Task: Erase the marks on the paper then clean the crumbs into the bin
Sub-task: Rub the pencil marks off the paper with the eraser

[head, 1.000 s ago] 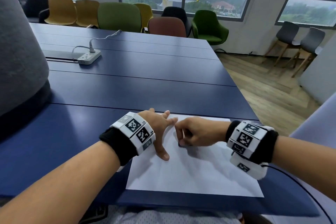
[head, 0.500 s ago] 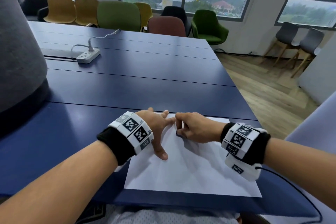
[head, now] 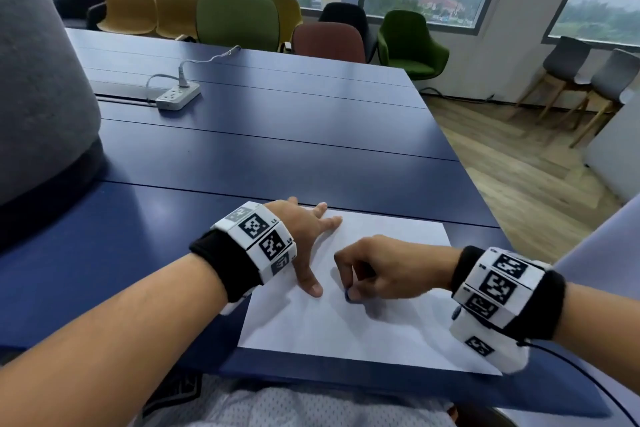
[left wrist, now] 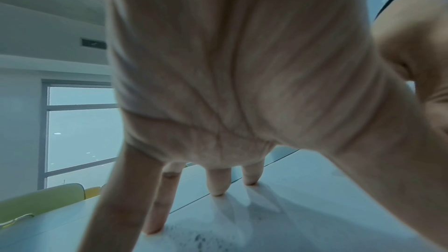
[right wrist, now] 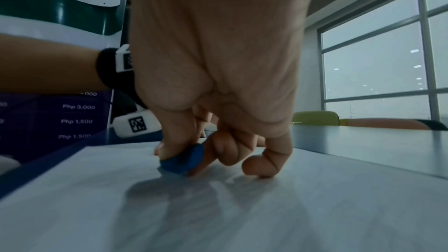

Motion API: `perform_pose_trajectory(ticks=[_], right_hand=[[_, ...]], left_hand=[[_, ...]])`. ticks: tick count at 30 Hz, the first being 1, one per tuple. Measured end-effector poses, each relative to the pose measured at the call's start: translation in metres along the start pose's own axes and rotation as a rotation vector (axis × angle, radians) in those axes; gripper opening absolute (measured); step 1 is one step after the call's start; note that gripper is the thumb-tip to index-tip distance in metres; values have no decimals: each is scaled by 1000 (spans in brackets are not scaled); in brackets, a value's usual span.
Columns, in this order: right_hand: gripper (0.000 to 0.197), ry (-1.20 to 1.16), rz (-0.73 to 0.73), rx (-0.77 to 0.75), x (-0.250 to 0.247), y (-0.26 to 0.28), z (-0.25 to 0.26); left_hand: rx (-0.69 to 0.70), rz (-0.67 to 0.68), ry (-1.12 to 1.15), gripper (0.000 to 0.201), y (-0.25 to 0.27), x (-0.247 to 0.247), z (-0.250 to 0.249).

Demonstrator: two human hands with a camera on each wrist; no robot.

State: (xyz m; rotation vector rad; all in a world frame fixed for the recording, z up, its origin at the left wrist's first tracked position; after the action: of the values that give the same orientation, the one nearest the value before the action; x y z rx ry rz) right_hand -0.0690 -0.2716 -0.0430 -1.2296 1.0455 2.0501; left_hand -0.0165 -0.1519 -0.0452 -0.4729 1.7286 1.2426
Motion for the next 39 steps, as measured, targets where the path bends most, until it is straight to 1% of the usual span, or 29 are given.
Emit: perform_pose_trajectory(ticks=[1,3,4,5,6,8,9,10,13,14,15,18,19,20,22,23,24,25,27,28,29,32,33,34,37,38,39], right_hand=[[10,21,-32,20,-3,-3,-2],[14,49,-172,78,-11,-9,-6],[15,39,-219,91,-10,-9,-7],[16,14,-221,78,-7,-7,-6],[15,-20,-178,37,-1,-4,-3],[9,-71,-25,-51,10,4,7],[7,-67,29,-72,11,6,10],[6,-48,31,-71,9,5,10],[13,-18,-136,16,-2,-4,2],[15,-31,-157,24,-1,-4,1],[14,-45,-133,4,3,-2,3],[7,-57,68,-85,13,8,13],[6,-44,83,-82,12,8,12],[6,-35,55,-56,8,5,9],[8,-40,-70,11,2,0,2],[11,-52,-107,26,2,0,0],[12,-63,-97,19,4,2,0],[12,-63,-42,-10,9,6,3],[7,-49,117,-62,15,14,10],[6,-34,150,-63,14,14,11],[6,-17,123,-44,10,10,8],[12,-17,-136,77,-5,-3,-6],[13,-34,-168,84,-5,-3,-8],[13,-47,-139,60,-2,-1,-8],[6,-56,127,-53,14,17,4],[7,-48,180,-57,15,20,5],[7,-33,180,-44,13,18,4]], left_hand=[[0,-6,-4,130,0,0,0],[3,-15,-6,130,0,0,0],[5,-16,-7,129,0,1,0],[6,-16,-13,130,0,1,0],[5,-14,-20,130,-1,0,0],[-1,-3,-26,131,0,-1,0],[-4,3,-22,131,0,-1,0],[-7,4,-21,131,0,-1,0],[-1,-6,-34,130,0,0,-1],[2,-8,-39,130,0,0,-1],[2,-9,-40,130,0,0,-1],[-8,2,-20,131,1,-1,0],[-9,4,-18,131,1,0,0],[-9,4,-21,131,0,0,0],[-9,1,-25,131,0,1,0],[-7,0,-27,131,0,1,-1],[-6,-2,-28,131,1,0,-1],[-8,0,-26,131,1,0,-2],[-12,5,-20,131,2,0,-2],[-12,6,-19,131,2,0,-2],[-9,3,-22,131,2,0,-3],[10,-20,-33,130,2,1,-2],[13,-24,-35,130,2,1,-3],[12,-23,-35,130,2,1,-2],[-2,-2,-18,131,2,0,-2],[-7,1,-11,131,2,0,-2],[-5,1,-11,132,2,0,-2]])
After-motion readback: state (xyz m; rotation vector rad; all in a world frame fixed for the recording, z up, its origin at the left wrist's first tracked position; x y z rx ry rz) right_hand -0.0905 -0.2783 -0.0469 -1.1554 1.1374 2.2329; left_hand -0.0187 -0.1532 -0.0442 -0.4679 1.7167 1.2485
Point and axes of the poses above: each hand's wrist, its own y-axis away from the middle knuckle, its own x-axis out of the palm, z = x × y, the point moved 5 cm from there along -y, towards the middle knuckle, and after that the axes turned 11 degrees about y, right-handed, at the moved point
